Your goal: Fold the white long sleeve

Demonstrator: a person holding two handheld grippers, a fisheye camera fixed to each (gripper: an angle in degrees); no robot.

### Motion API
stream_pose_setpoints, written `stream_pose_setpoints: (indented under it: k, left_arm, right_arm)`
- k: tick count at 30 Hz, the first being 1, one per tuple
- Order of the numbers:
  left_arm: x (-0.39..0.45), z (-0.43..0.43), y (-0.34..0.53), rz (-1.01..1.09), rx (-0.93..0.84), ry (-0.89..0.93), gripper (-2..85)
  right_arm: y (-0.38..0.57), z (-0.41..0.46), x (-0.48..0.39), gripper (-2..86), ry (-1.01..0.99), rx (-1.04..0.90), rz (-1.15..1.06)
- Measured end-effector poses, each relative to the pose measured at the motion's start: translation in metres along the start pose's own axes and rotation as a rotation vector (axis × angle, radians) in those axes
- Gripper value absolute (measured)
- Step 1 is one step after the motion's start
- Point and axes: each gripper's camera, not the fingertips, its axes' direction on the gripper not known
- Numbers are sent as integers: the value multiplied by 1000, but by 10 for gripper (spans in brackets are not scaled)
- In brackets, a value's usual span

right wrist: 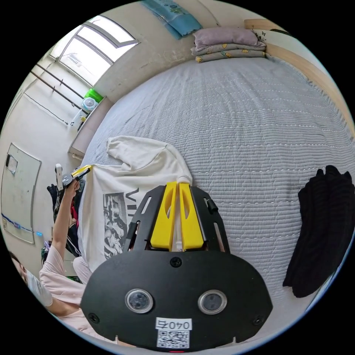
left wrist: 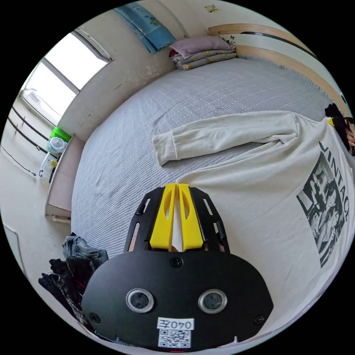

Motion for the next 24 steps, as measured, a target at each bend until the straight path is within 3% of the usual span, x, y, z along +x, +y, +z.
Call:
stream_pose_setpoints:
  k: [6, 8, 10, 14, 17, 20, 24]
  left_arm:
    - [14, 60, -5, -60, -101, 30, -12]
    - [18, 59, 4, -80, -42, 22, -9]
    - [9, 53, 12, -106, -18, 84, -1]
    - [-56, 28, 43, -281, 54, 406, 26]
    - [-78, -6, 70, -345, 110, 253, 3]
    - [-57, -32, 81, -212, 122, 235, -6]
    - [43, -50, 89, 157, 102, 113, -8]
  right_arm:
    - [0, 40, 30, -8, -22, -32, 113]
    - [6, 44, 37, -3, -90, -8, 145]
    - [9, 43, 40, 10, -138, -30, 155]
    - [17, 20, 36, 81, -159, -111, 130]
    - [23, -14, 9, 100, 7, -45, 79]
    - [14, -19, -49, 105, 169, 6, -55]
    - [-11, 37, -136, 105, 178, -69, -268]
